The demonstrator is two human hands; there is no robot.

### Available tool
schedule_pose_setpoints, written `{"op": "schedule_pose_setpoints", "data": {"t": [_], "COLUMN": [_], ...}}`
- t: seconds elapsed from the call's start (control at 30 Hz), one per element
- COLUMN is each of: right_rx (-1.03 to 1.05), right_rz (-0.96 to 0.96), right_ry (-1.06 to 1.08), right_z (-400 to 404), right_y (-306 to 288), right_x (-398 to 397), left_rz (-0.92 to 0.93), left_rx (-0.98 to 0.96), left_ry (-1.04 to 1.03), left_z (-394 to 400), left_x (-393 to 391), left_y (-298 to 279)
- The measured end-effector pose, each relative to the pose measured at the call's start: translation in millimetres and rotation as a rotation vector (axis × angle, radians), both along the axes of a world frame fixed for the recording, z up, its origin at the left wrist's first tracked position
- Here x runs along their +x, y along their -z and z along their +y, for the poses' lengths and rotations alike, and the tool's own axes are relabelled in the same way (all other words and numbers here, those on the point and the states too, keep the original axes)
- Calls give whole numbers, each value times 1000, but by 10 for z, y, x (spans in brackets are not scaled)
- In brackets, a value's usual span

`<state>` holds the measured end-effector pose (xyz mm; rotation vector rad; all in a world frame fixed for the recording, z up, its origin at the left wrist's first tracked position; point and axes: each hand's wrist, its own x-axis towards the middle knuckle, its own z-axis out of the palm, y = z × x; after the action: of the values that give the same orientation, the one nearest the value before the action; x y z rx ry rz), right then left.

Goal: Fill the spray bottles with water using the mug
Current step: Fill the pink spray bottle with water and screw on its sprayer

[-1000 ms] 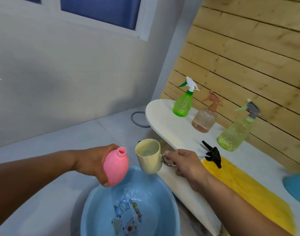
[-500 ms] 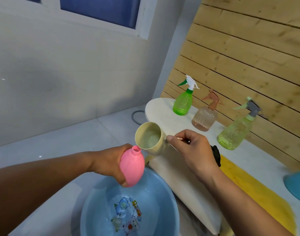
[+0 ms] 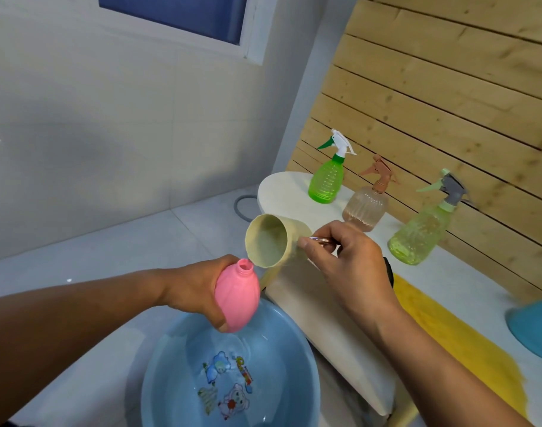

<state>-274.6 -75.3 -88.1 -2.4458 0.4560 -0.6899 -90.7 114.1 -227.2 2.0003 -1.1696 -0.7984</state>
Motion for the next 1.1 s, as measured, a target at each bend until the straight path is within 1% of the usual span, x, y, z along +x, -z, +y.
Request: {"op": "schedule_pose_setpoints", "data": {"t": [0.23,0.6,1.1], "right_rx": [-73,-116,-295], "right_rz": [-10,-55,-100], "right_ry": [-17,-48,-80], "right_z": [35,45,51], "right_y": [-19,-37,-22], "right_x": [-20,-21,-33], "left_rz": [7,-9,-8], "left_rx": [4,19,11], "left_ry": [5,5,28], "left_z": [-5,1,-22], "left_x": [8,-7,5], "left_y": [-15,-40,3]}}
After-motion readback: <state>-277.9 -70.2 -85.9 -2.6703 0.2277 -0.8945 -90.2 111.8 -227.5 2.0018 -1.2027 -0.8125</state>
